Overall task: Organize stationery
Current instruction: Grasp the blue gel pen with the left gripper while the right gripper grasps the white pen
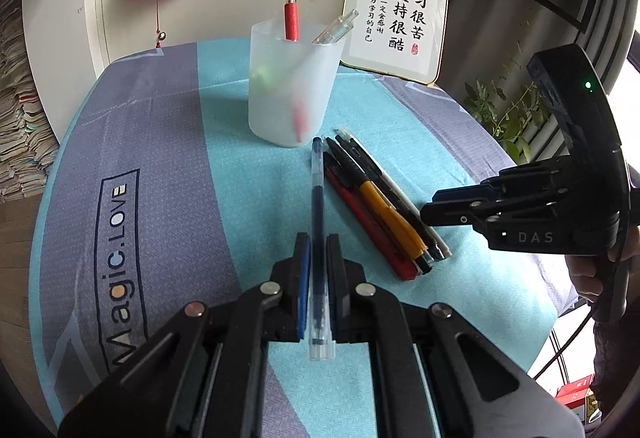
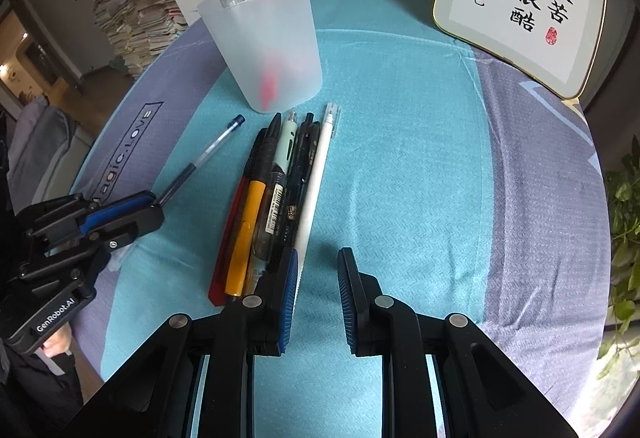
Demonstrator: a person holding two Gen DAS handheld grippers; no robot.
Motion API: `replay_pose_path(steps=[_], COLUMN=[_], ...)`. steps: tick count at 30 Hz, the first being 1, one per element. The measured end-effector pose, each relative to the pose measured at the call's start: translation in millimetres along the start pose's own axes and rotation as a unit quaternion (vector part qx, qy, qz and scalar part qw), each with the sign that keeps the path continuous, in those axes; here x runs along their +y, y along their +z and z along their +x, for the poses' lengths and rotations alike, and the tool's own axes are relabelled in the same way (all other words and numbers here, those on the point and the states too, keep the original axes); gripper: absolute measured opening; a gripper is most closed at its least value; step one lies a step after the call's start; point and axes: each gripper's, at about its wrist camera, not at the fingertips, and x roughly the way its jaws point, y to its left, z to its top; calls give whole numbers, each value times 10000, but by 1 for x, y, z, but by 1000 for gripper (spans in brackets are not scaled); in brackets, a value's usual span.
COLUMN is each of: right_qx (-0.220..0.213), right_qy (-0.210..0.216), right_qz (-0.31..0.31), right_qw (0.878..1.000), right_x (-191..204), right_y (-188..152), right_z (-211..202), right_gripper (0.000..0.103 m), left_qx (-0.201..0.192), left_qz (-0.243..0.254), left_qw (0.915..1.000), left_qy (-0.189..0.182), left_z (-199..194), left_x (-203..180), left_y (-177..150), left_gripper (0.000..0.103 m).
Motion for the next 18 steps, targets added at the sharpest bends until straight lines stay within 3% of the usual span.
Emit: replay_pose_path(steps=[2,10,13,18], right_qx=[66,110,123,-54], right_qy=[140,-616,-808,-663], right_qz=[-14,-598,-800,-575], right_qw=[9999,9962,9934,9961], right_x=[2,25,36,26], right_y=[-4,-23,-27,-30], right_z=[-1,-2,-3,-12], right_gripper=[21,20,10,8], left_qx=[-35,-40,-70,-197], left_qz=[39,3,-32,-26], left_qw=[10000,10000,10000,9998], left_qy=[13,-18,-30,-48], left_z=[-4,-8,-10,-21], left_x=[-2,-1,0,-1], left_y=[-1,-3,-3,-1], left_gripper=[6,6,6,6])
